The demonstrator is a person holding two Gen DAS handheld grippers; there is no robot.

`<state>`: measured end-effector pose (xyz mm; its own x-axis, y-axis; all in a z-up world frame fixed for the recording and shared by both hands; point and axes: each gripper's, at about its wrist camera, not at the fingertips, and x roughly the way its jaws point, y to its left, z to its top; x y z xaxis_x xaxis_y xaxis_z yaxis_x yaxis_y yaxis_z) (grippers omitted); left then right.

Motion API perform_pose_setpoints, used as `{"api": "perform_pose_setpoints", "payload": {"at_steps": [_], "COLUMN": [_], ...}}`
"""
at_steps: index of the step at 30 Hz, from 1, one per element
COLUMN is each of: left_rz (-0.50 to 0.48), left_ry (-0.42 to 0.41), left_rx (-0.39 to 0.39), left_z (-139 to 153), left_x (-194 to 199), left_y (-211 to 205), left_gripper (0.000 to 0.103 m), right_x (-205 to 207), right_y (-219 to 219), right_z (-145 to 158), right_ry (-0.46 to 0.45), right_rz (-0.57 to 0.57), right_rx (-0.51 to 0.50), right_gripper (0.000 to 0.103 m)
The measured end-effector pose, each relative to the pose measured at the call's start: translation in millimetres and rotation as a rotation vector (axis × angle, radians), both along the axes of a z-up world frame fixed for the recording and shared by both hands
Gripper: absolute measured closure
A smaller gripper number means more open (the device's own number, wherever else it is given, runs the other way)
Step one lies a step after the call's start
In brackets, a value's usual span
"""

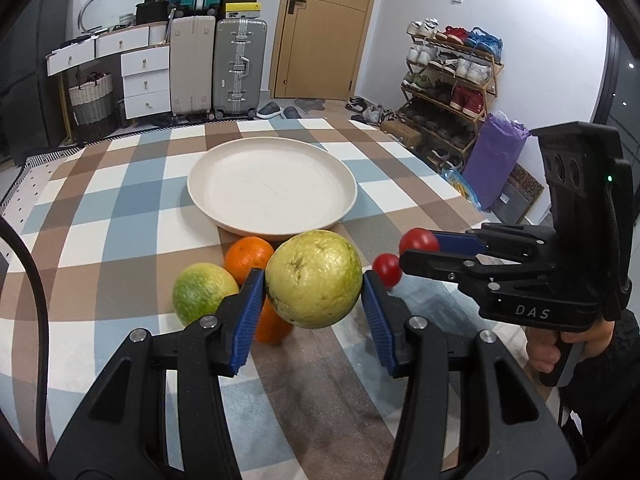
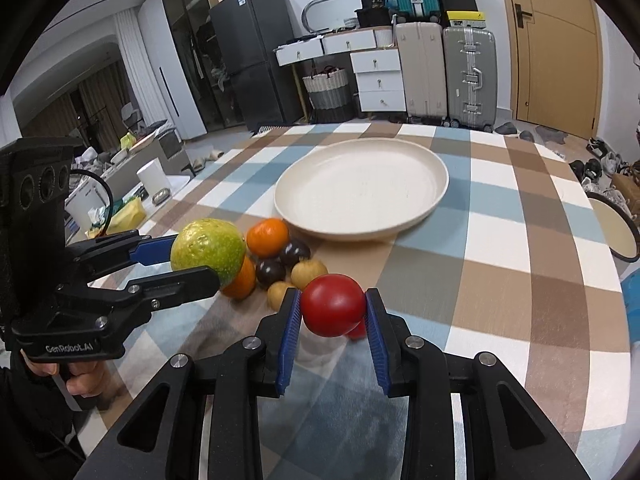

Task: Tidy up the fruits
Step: 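Carry guava and tomato into the white plate and open both grippers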

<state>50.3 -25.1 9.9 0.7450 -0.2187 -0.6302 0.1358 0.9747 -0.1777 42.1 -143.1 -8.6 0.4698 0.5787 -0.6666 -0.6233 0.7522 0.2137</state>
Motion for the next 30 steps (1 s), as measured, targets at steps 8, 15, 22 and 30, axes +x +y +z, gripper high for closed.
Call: {"api": "perform_pose_setpoints", "payload": {"at_steps": [8,15,22,30], "left_rz": [0.039,0.054,0.061,0.076], "left_ry": [-0.007,-0.006,0.01,0.035], "left_rx": [-0.011,-0.006,0.013,0.051], "left_z": [4.3,3.4,-1.8,-13.1], "left_x": [21.5,48.5,75.8,101.6], "left_y": [16.0,17.6,16.0,18.8], "left_gripper": [0.057,0.057,0.057,0.056], "right_x": [10.4,26.6,44.5,64.3], "right_y": [10.7,23.6,30.5,34.0], "right_z": [8.6,10.1,7.3,-2.3], "right_ry": [-0.016,-0.015,0.0,0.022], "right_rz": [-0.026,-0.038,-0.053,-0.082], "right_rx": [0.011,0.006,0.01,0.027], "right_gripper": [0.07,0.07,0.07,0.07]}}
